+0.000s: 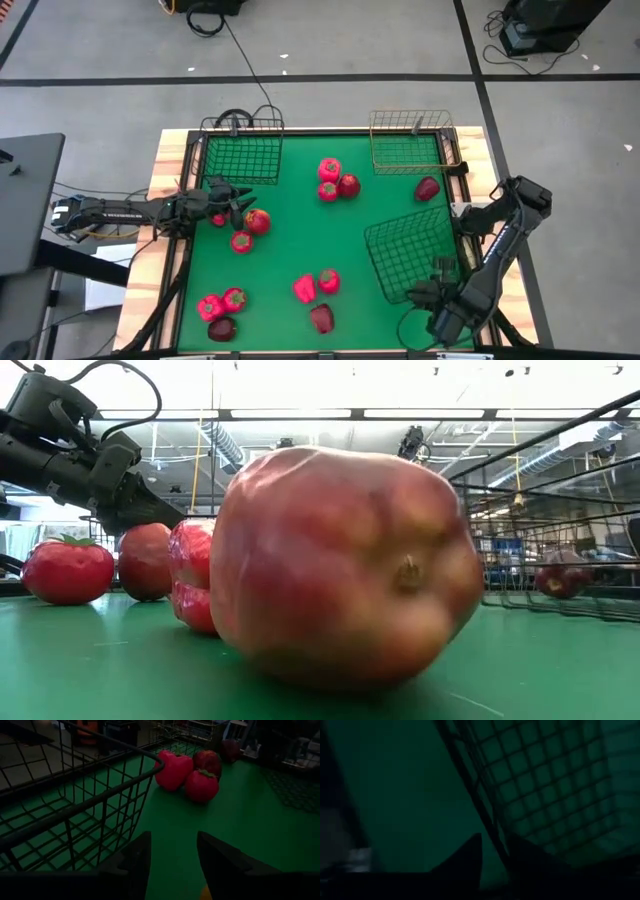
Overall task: Sort produce into baskets
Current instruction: Adjust the bottom black wire basket
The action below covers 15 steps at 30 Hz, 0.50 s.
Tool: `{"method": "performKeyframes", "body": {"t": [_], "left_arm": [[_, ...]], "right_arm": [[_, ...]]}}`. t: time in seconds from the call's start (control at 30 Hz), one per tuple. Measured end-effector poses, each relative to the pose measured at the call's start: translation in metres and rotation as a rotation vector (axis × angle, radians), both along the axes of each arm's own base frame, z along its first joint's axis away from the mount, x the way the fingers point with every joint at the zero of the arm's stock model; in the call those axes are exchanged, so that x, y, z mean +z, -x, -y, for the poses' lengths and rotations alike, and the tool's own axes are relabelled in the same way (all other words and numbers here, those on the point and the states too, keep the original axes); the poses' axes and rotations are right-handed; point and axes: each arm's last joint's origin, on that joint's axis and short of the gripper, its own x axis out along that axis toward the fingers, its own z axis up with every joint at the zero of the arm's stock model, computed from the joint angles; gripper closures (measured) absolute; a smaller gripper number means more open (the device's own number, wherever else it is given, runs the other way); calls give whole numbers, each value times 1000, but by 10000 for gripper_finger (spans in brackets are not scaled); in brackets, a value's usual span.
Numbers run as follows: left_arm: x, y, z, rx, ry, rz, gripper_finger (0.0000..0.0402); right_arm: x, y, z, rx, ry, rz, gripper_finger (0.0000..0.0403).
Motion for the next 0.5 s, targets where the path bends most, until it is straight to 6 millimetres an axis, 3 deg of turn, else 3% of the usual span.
{"method": "performKeyframes", "body": {"t": [0.2,0.37,0.5], "left_arm": [[0,0,0,0,0,0,236],[0,0,0,0,0,0,236],[0,0,0,0,0,0,236]], "right_arm": [[8,-6,-10,-61,-252,-32,251],[40,-15,-15,15,-380,221,256],[66,-18,0,35,-253,478,264]]}}
